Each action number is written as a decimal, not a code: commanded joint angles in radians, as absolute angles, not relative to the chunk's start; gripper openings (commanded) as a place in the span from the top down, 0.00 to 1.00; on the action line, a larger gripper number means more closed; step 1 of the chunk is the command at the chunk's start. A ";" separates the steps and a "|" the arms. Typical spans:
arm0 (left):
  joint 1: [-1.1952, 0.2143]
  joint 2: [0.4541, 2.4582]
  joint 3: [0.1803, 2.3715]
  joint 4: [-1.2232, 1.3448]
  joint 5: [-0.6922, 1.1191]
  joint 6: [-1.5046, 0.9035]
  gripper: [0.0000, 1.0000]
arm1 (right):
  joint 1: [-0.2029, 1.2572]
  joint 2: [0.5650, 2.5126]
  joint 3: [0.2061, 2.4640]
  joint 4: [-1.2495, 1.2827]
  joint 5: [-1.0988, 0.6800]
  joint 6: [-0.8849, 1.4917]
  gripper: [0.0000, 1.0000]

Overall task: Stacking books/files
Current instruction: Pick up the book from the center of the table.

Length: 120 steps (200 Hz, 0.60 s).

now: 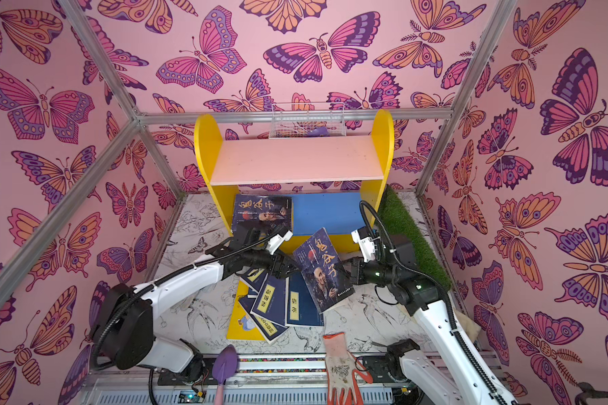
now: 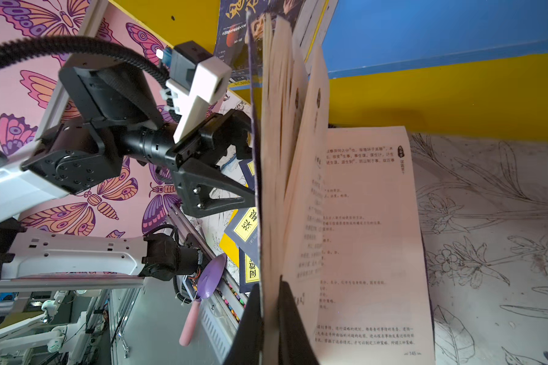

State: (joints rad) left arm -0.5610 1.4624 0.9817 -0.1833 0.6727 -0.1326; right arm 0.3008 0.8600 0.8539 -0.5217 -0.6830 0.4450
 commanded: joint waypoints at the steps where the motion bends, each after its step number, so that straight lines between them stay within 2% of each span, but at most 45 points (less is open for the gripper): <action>1: -0.550 1.413 0.938 -0.174 0.732 -0.170 0.08 | 0.296 0.876 0.880 -0.412 -0.753 0.442 1.00; 68: -0.550 1.516 0.969 -0.110 0.833 -0.219 0.11 | 0.298 0.911 0.852 -0.237 -0.847 0.527 1.00; 120: -0.550 1.509 0.957 0.057 0.908 -0.305 0.12 | 0.301 0.920 0.853 -0.212 -0.854 0.543 1.00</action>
